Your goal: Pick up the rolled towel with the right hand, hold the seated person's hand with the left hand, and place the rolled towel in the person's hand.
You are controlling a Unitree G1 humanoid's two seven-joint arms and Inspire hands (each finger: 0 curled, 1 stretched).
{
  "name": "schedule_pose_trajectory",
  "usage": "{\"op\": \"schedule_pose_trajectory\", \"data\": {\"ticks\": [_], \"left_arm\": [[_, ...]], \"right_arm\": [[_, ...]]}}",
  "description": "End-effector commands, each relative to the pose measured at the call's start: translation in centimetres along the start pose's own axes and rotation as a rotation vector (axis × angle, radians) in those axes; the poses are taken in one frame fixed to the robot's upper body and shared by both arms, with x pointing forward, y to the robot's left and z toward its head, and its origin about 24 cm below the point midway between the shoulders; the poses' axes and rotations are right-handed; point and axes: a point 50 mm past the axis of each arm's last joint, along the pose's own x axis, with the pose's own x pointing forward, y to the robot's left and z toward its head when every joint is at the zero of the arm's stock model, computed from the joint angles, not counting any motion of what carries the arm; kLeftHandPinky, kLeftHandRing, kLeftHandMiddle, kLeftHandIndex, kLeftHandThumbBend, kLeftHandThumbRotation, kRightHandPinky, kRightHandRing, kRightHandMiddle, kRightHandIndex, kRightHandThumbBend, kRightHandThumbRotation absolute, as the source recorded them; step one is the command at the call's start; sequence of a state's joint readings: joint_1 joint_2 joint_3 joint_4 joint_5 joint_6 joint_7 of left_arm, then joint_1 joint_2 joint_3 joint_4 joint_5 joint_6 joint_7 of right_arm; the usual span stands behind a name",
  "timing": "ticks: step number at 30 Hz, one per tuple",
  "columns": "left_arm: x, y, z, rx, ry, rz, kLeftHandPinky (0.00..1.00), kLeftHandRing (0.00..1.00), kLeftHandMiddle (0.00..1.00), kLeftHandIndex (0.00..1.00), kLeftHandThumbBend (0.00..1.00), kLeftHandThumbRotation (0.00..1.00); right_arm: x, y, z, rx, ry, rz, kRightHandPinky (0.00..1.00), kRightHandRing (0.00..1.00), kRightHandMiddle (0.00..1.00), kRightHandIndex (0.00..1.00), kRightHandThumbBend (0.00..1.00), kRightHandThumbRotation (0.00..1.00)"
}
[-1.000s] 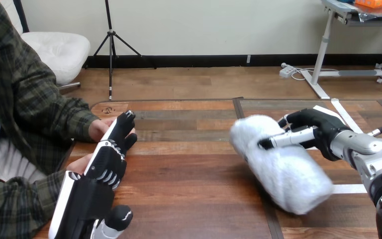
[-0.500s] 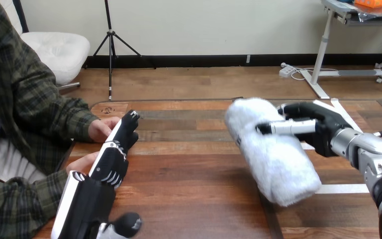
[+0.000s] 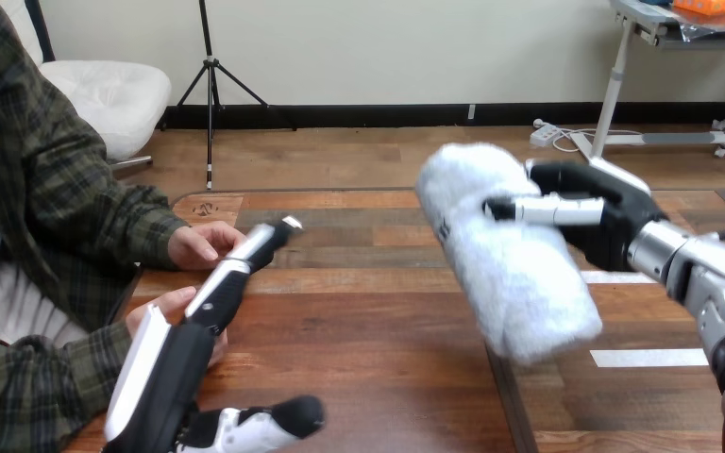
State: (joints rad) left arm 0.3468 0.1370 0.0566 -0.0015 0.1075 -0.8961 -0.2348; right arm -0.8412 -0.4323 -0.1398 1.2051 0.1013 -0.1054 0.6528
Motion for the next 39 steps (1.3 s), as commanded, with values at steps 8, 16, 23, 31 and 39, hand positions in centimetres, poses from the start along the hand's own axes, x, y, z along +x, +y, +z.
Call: {"op": "schedule_pose_trajectory", "data": {"ticks": [8,16,23,31,39], "left_arm": [[1.4,2.0,1.8,0.209,-0.05,-0.024,0.98,0.92,0.88,0.86,1.0,0.72],[1.4,3.3,2.1,0.406,0.002,-0.021,0.98,0.94,0.92,0.92,1.0,0.67],[1.5,5.1,2.1,0.581,0.055,-0.023,0.96,0.93,0.92,0.93,1.0,0.62],[1.8,7.0,2.1,0.725,0.117,-0.041,0.94,0.94,0.93,0.95,1.0,0.57],[2.1,8.8,2.3,0.846,0.178,-0.066,0.92,0.93,0.92,0.95,1.0,0.53]], "right_arm": [[0.0,0.6,3.4,0.019,-0.215,0.061,0.07,0.13,0.21,0.32,0.7,0.0],[-0.1,1.4,3.5,0.033,-0.25,0.084,0.07,0.12,0.2,0.31,0.7,0.0],[-0.2,2.2,3.4,0.034,-0.281,0.111,0.07,0.12,0.2,0.31,0.69,0.0],[-0.2,2.6,3.1,0.031,-0.296,0.137,0.07,0.12,0.2,0.31,0.74,0.0],[-0.2,2.6,2.8,0.024,-0.302,0.147,0.07,0.13,0.21,0.32,0.79,0.0]]}}
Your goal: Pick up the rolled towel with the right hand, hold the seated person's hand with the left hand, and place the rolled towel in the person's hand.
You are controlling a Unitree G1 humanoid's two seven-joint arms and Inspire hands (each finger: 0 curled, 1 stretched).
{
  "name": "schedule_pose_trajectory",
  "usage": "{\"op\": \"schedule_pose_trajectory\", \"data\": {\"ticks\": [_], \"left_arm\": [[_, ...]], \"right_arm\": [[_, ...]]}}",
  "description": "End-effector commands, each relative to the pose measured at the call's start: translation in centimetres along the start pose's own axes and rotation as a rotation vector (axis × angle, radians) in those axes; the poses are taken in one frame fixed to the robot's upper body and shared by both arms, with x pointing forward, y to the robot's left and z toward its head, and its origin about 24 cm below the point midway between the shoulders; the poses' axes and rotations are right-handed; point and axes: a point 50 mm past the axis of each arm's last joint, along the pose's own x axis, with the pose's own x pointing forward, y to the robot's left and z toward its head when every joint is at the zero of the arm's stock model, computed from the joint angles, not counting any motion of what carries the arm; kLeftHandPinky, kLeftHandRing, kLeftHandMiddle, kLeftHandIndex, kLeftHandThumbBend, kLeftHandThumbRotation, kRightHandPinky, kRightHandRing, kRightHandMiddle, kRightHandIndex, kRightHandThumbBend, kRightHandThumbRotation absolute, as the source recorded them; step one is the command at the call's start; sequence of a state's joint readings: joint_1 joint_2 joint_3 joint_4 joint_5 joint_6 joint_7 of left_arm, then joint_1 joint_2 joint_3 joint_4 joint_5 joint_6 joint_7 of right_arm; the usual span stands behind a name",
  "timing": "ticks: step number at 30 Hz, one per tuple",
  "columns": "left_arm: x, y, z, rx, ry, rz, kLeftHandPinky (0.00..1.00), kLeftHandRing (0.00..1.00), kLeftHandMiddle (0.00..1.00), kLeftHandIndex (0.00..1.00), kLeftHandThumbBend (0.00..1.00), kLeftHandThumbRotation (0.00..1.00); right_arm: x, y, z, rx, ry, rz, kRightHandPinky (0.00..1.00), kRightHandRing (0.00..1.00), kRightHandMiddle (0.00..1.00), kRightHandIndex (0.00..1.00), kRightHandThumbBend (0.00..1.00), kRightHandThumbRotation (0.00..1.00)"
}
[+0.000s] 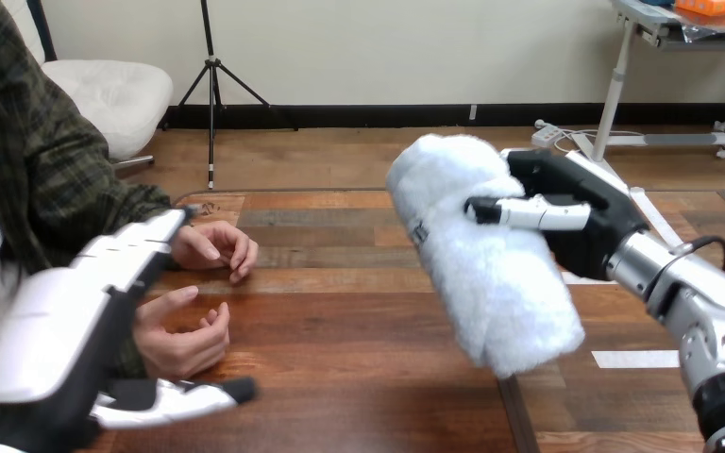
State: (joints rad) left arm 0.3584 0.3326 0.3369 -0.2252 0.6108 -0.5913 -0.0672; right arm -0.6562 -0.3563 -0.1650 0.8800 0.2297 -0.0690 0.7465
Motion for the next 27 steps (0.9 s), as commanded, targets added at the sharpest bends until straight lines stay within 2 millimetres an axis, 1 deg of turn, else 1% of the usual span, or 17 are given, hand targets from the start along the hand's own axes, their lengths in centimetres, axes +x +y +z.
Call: {"op": "schedule_pose_trajectory", "data": {"ticks": [1,8,12,13,20,27], "left_arm": [[1.4,2.8,0.5,0.131,-0.045,0.052,0.91,0.93,0.92,0.95,1.0,0.52],[1.8,4.0,-0.3,0.189,-0.004,0.031,0.86,0.89,0.89,0.92,1.0,0.44],[2.1,4.5,-1.5,0.209,0.009,0.017,0.84,0.87,0.88,0.9,1.0,0.39],[2.2,4.6,-1.6,0.214,0.014,0.013,0.83,0.86,0.87,0.89,1.0,0.37],[2.4,4.9,-2.8,0.264,0.057,-0.025,0.8,0.84,0.85,0.87,1.0,0.33],[2.7,4.8,-4.5,0.279,0.108,-0.079,0.76,0.82,0.83,0.85,1.0,0.27]], "right_arm": [[0.9,0.0,3.1,-0.05,-0.129,0.016,0.08,0.13,0.21,0.32,0.8,0.0],[0.6,-0.1,3.0,-0.057,-0.134,0.02,0.09,0.14,0.22,0.33,0.84,0.0],[0.4,-0.1,3.1,-0.057,-0.144,0.033,0.09,0.14,0.22,0.34,0.84,0.0],[0.3,-0.1,3.1,-0.058,-0.144,0.032,0.09,0.15,0.22,0.34,0.85,0.0],[-0.1,-0.2,3.2,-0.06,-0.154,0.04,0.1,0.15,0.23,0.34,0.85,0.0],[-0.5,-0.2,3.4,-0.056,-0.174,0.056,0.11,0.16,0.24,0.34,0.86,0.0]]}}
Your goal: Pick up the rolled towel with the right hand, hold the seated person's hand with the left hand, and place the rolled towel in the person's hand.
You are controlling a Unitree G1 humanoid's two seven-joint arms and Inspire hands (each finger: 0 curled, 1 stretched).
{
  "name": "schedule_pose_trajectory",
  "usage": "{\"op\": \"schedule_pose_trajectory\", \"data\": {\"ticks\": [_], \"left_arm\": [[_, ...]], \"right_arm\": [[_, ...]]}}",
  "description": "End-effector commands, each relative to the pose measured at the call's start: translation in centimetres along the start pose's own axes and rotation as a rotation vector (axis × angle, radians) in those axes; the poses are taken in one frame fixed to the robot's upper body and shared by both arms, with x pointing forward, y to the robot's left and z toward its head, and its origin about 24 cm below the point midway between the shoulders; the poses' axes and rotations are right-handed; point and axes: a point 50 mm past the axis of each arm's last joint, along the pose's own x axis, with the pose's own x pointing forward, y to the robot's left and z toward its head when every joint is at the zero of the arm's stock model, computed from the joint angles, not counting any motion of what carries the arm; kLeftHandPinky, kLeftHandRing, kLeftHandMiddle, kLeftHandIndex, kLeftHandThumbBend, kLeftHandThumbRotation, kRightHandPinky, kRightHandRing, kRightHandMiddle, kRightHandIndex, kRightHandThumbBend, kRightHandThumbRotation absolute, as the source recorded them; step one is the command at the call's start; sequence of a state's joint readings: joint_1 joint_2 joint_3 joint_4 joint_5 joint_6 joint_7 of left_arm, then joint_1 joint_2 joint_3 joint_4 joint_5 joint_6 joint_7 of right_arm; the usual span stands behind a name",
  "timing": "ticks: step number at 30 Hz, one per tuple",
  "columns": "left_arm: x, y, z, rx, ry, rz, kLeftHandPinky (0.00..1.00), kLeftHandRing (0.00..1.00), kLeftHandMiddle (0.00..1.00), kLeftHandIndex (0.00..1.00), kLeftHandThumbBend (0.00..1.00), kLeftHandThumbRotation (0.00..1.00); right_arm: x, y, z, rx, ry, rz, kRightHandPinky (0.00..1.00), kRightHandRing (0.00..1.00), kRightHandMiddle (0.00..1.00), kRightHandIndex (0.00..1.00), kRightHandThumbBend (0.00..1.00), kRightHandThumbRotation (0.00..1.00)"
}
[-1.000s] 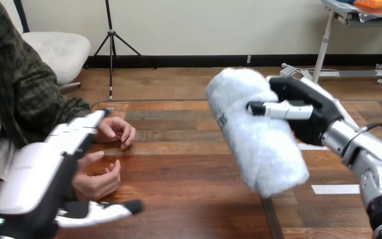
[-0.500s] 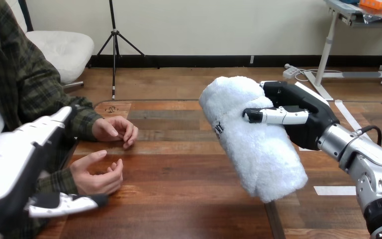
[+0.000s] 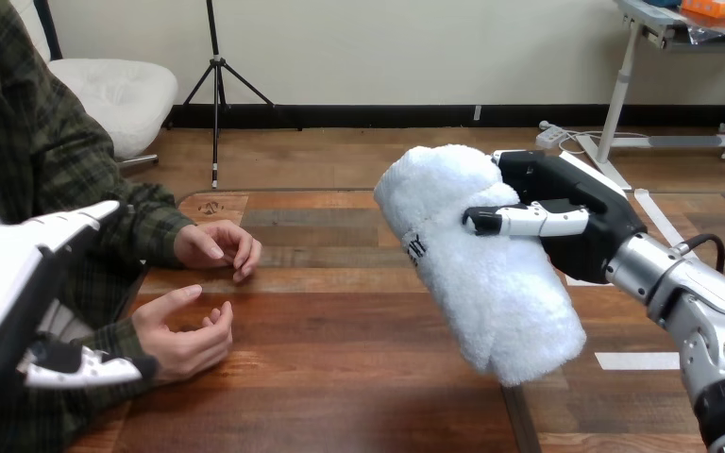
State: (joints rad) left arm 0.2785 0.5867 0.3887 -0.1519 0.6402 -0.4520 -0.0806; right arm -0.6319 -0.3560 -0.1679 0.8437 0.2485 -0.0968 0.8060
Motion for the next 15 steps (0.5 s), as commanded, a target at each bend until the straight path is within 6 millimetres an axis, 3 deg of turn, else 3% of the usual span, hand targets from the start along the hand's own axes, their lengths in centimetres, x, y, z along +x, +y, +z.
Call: {"op": "schedule_pose_trajectory", "data": {"ticks": [1,15], "left_arm": [[1.2,0.4,-1.2,0.033,0.017,-0.011,0.75,0.81,0.82,0.84,1.0,0.26],[1.7,-1.5,-3.6,0.057,0.085,-0.101,0.66,0.76,0.81,0.82,1.0,0.22]], "right_arm": [[-0.1,-0.6,3.2,-0.044,-0.135,0.0,0.11,0.16,0.24,0.34,0.86,0.0],[-1.2,0.1,4.7,-0.044,-0.178,0.043,0.12,0.17,0.26,0.34,0.84,0.0]]}}
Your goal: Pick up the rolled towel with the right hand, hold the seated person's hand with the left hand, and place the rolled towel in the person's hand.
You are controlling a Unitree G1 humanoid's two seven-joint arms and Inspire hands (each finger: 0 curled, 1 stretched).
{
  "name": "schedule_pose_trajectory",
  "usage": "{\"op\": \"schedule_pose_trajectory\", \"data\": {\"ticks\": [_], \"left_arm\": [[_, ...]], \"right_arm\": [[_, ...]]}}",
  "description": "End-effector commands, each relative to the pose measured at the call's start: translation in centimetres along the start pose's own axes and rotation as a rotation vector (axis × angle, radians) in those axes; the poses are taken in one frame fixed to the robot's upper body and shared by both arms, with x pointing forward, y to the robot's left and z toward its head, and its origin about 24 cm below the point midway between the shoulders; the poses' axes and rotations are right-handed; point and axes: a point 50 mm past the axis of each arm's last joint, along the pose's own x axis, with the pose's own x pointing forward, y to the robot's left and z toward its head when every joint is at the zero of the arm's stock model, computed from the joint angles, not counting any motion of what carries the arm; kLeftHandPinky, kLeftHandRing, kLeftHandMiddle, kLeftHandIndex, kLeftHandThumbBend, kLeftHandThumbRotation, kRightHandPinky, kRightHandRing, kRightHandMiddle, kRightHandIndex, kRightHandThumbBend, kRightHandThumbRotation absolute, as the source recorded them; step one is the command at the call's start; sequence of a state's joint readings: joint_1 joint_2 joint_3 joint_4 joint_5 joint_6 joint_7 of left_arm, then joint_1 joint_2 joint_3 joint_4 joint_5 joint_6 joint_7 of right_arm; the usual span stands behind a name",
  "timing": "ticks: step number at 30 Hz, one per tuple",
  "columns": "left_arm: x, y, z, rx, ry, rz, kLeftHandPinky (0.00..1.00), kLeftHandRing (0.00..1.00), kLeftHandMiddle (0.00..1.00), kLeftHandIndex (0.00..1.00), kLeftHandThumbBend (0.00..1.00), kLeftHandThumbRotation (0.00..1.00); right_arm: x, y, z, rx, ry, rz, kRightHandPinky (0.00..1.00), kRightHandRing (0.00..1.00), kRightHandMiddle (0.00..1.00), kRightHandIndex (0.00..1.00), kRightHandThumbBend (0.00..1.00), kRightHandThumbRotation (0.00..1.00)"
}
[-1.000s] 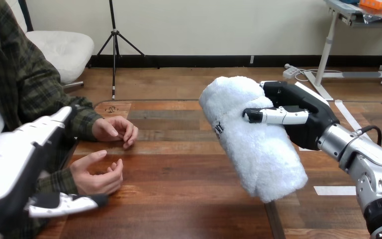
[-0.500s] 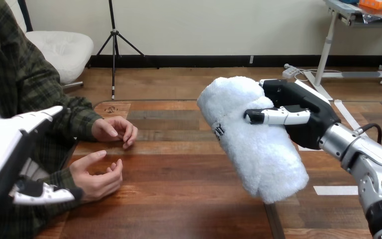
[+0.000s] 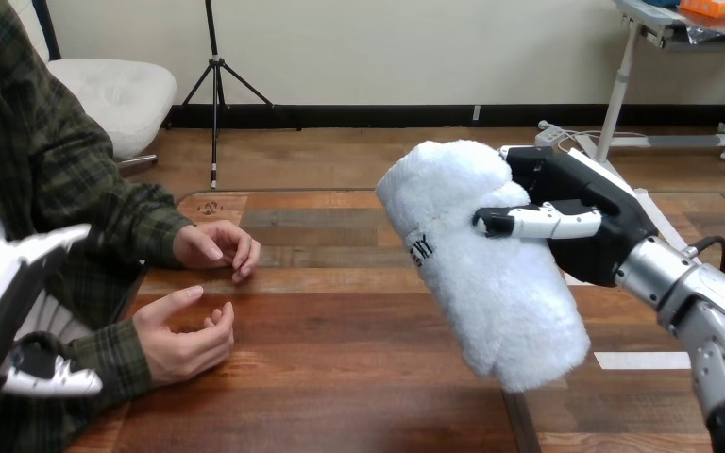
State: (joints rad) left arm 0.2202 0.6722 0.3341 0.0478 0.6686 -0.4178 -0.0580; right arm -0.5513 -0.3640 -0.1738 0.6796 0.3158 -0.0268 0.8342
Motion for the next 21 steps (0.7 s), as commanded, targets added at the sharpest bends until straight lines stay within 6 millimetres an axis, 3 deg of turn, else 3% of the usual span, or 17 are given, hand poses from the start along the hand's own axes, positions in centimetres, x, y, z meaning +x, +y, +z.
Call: {"op": "schedule_pose_trajectory", "data": {"ticks": [1,9,21], "left_arm": [[1.3,0.1,-0.5,0.031,-0.021,0.003,0.66,0.76,0.8,0.82,1.0,0.23],[1.6,-0.8,-1.0,0.07,-0.019,-0.044,0.67,0.74,0.78,0.81,1.0,0.24],[1.9,-0.8,-0.3,0.098,-0.031,-0.082,0.67,0.73,0.77,0.8,1.0,0.28]], "right_arm": [[0.0,-0.2,4.2,-0.068,-0.129,0.012,0.12,0.17,0.26,0.34,0.85,0.0],[-0.5,0.4,5.4,-0.095,-0.154,0.044,0.12,0.17,0.26,0.34,0.85,0.0],[-1.3,1.4,7.0,-0.132,-0.168,0.028,0.11,0.17,0.25,0.33,0.9,0.0]]}}
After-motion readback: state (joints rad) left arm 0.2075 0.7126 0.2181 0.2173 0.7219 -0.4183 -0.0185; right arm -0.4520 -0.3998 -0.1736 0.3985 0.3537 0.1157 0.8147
